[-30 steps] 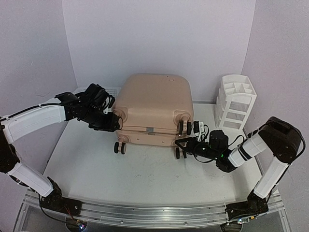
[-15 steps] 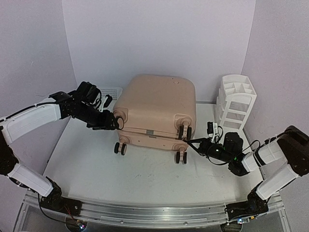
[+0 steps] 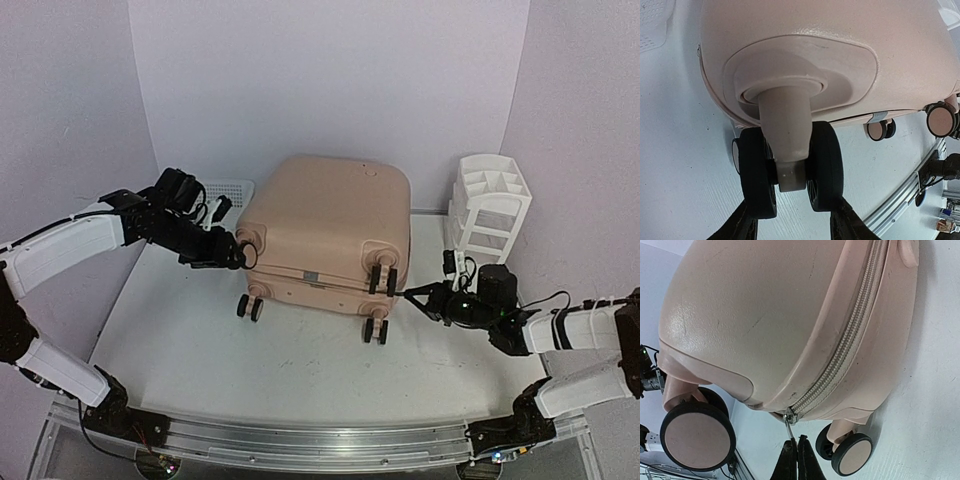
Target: Open, take out, and arrange the luggage
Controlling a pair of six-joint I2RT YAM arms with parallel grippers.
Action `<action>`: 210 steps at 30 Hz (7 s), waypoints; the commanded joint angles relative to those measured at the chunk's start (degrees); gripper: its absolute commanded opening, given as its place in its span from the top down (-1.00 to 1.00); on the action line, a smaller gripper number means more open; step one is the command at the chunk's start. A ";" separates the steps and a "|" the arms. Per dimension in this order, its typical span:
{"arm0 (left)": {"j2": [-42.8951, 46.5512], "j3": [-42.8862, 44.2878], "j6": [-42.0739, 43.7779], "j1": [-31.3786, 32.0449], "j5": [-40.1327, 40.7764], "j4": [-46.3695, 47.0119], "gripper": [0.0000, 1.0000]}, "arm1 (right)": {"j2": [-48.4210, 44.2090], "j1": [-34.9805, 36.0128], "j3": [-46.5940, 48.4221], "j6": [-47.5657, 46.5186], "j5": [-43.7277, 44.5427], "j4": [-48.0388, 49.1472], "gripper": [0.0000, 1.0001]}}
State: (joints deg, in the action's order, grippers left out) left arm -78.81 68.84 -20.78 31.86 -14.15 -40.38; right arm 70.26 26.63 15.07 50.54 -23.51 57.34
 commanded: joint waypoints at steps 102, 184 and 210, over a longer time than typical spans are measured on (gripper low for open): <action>2.77 2.68 5.93 -8.02 9.01 -5.53 0.89 | 10.21 15.19 18.77 -27.70 18.05 -28.95 1.00; -9.34 1.95 20.13 33.45 25.48 14.78 -0.66 | -3.23 17.49 13.14 -30.54 23.43 -37.61 1.00; 13.57 -11.46 14.28 18.04 24.57 6.27 1.00 | -0.30 -3.39 16.90 -37.45 33.97 -45.89 1.00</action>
State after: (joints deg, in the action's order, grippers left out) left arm -72.18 56.29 0.60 55.31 -1.56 -25.76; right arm 66.89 27.51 30.39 12.84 3.05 18.57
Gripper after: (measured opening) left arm 0.476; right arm 0.014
